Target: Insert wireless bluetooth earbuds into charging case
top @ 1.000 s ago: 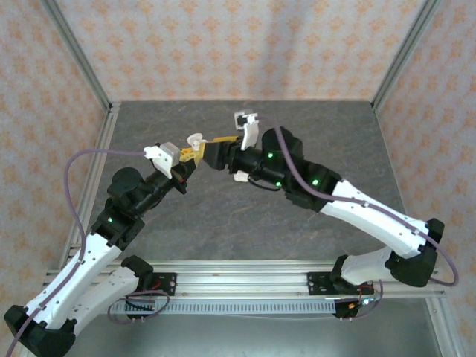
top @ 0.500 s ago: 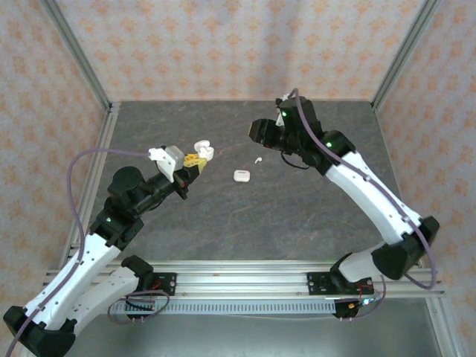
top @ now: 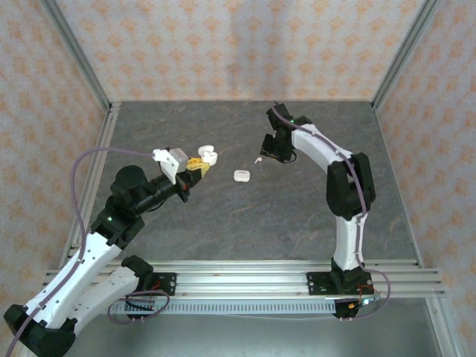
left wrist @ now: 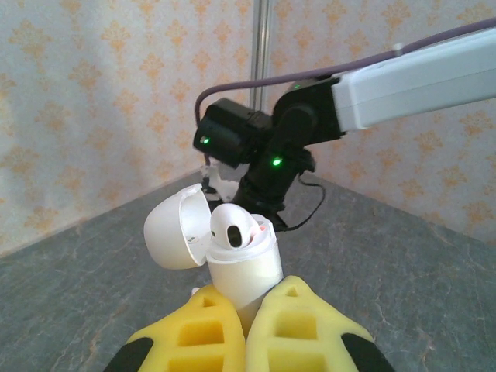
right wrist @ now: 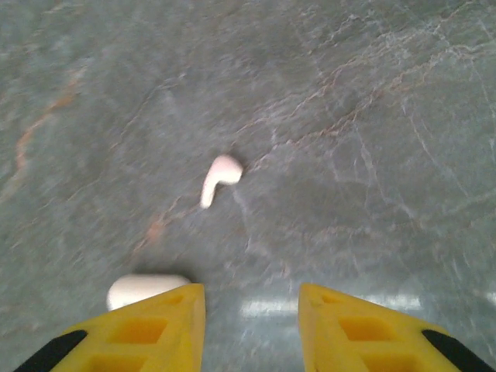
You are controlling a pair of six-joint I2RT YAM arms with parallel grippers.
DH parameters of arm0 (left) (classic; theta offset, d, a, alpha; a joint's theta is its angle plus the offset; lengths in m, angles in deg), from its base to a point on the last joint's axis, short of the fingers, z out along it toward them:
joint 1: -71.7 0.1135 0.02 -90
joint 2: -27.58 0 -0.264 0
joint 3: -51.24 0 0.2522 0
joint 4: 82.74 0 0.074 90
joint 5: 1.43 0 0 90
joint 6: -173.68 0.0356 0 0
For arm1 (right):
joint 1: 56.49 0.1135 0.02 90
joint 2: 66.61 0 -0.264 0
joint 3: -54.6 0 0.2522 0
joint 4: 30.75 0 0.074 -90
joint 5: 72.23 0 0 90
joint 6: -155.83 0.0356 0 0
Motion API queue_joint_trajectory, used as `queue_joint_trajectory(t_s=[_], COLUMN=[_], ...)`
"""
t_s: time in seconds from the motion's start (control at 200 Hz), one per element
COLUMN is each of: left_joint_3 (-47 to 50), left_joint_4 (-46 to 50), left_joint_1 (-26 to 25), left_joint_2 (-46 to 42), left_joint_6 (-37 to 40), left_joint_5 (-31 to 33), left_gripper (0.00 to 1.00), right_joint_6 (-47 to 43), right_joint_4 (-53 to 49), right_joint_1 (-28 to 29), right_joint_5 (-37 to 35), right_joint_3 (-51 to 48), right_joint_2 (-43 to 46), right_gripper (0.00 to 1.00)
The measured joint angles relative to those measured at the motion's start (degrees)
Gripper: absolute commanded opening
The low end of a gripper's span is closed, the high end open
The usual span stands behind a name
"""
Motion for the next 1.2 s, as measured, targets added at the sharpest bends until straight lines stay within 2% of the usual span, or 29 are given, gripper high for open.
queue_joint_trajectory(t_s=[0.25, 0.716, 1.201], left_joint_3=[0.0, 0.0, 0.0], left_joint_4=[0.3, 1.7, 2.9], left_joint_1=[0.0, 0.0, 0.0], left_joint_2=[1.2, 2.4, 2.4], left_joint_6=[0.2, 1.7, 1.7], left_joint_5=[0.0, 0.0, 0.0], left_gripper=[0.0, 0.0, 0.0], right_joint_6=[0.5, 0.7, 0.2], right_joint_4=[-0.9, -2.9, -5.4], right_joint_1=[0.2, 1.4, 2.6], right_joint_5=[0.0, -0.7, -2.8], right_joint_3=[8.9, 14.6, 17.8], right_joint_2=[-8.4, -15.9, -18.5], right_gripper=[0.39, 0.42, 0.29])
